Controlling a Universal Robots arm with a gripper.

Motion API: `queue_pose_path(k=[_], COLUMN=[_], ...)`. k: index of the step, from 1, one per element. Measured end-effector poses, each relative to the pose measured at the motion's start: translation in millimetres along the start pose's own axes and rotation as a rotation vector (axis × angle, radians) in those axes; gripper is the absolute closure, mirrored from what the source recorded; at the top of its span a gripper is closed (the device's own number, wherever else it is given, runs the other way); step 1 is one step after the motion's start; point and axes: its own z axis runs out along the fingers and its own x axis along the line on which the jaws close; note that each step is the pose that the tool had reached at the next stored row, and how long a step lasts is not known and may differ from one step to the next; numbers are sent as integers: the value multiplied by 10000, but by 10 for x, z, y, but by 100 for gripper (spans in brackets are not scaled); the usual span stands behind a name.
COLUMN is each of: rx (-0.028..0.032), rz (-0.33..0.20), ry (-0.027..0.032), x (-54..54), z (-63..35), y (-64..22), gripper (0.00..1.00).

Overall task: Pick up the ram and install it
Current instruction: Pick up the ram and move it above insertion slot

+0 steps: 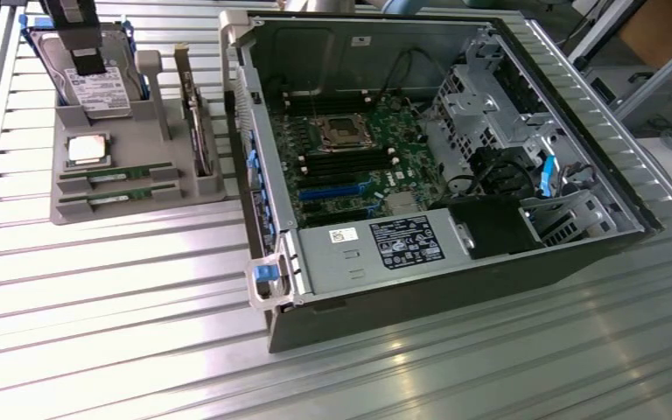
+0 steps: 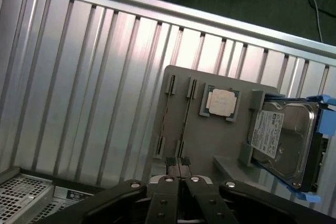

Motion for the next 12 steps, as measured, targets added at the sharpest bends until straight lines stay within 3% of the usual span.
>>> queue_pose_path(k=[2,5,12], rx=[-6,-6,14], rz=[-254,-166,1023], ry=[11,13,-15], x=[0,0,1], z=[0,7,60], y=[0,-1,-3], gripper=[90,90,90])
